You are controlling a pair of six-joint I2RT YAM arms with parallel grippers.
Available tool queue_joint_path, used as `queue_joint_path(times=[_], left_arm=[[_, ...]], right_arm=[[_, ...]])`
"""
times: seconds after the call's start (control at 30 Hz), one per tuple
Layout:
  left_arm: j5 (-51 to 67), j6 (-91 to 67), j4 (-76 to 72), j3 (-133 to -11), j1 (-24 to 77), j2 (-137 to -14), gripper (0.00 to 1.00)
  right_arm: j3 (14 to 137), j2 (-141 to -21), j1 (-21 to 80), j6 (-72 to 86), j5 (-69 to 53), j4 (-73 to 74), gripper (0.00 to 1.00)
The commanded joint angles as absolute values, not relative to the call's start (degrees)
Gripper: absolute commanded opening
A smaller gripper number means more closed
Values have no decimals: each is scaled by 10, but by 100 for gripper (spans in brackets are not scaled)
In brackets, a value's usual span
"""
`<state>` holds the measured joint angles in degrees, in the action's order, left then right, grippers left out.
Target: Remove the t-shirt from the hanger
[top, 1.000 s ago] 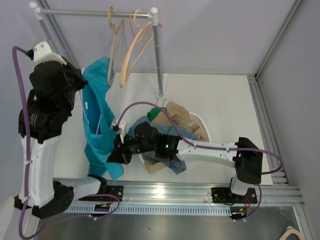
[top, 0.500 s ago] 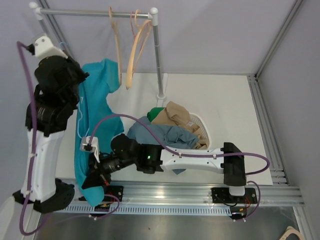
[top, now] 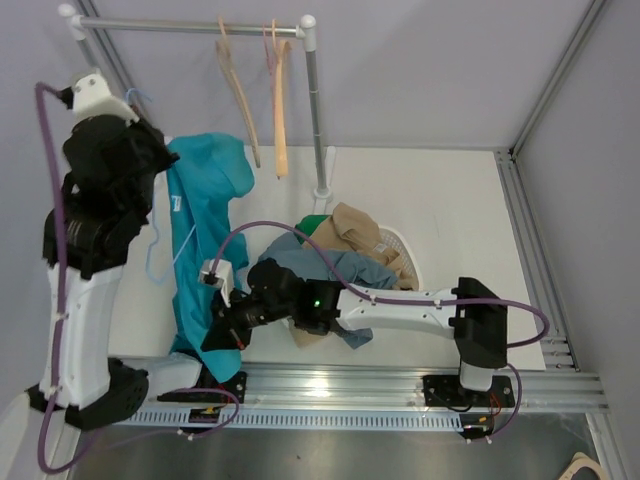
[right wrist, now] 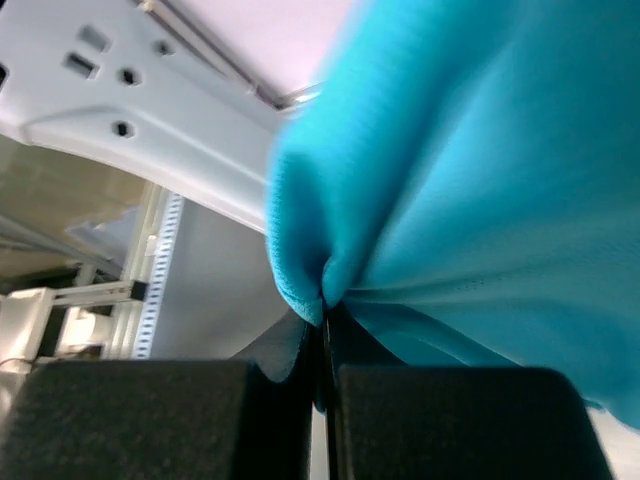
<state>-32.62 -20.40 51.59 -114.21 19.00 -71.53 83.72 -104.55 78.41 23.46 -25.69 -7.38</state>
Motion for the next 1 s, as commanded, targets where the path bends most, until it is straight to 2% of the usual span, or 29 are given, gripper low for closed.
queue_joint_path(times=[0.0,0.3,0.6,0.77,0.97], left_arm=[[-287,-195,503,-1120,193,-622,1],[-118,-226,705,-1077,193,-515,0],[-83,-219,799,-1077,193,-427,1],[-120,-218,783,-1067,193,-393,1],[-148,-236,702,-999,193,-342,1]], right_arm=[[824,-969,770,191,-225,-45,0],[782,-940,700,173,-209,-38,0],[792,-949,639,162,-186,-18,0],[775,-915,614,137,-163,9,0],[852,-867,615,110,-156,85,0]])
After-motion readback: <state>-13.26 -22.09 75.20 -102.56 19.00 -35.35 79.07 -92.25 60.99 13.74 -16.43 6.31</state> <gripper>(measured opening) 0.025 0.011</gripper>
